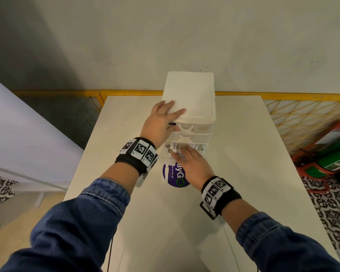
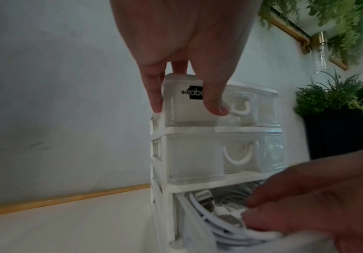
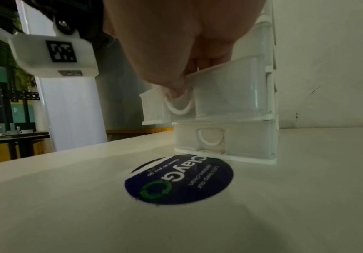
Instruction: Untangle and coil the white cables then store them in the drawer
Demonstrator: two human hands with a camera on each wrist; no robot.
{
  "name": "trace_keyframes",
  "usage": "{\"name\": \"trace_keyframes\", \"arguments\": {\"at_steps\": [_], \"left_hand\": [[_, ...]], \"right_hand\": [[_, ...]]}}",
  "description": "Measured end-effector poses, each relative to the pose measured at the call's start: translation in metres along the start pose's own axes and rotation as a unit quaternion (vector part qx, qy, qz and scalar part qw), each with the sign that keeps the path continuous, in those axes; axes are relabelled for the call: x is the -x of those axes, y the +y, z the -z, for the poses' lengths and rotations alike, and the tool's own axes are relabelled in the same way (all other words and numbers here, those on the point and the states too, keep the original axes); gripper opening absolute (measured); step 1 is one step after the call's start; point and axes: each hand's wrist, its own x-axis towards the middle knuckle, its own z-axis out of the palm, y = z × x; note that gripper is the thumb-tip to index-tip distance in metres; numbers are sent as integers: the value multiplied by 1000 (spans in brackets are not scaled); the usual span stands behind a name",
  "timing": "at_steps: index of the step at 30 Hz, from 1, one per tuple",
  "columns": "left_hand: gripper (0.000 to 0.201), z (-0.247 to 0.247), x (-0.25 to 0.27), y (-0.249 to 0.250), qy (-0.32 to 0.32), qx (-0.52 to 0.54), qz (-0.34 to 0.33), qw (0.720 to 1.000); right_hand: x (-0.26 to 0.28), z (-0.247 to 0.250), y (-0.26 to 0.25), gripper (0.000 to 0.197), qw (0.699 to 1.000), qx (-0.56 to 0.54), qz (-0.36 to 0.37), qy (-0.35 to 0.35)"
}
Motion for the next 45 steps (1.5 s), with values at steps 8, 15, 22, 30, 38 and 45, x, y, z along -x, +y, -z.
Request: {"name": "trace_keyframes", "arguments": {"at_steps": [8,15,22,30,38,45], "left_hand": [[54,1,2,1,-2,-4,2,1000],[53,0,3,1,4,1,8,1000],[51,-1,8,3,13,-22,10,1000],[51,-1,9,2,21,-36,8,999],[50,0,10,3,26,-33,5,999],[54,2,9,5,7,-16,10,1000]], "right_hand": [[-5,6,2,69,999,-41,-25,-11],[22,-1,23,60,934,-190,-180,242],[3,-9,34,96,827,-449,-287,180],[-25,-1,40,82,827,-387,-347,216],[-26,0,39,77,828,-367,-361,222],[-15,6,41,86,833,-399,-339,177]]}}
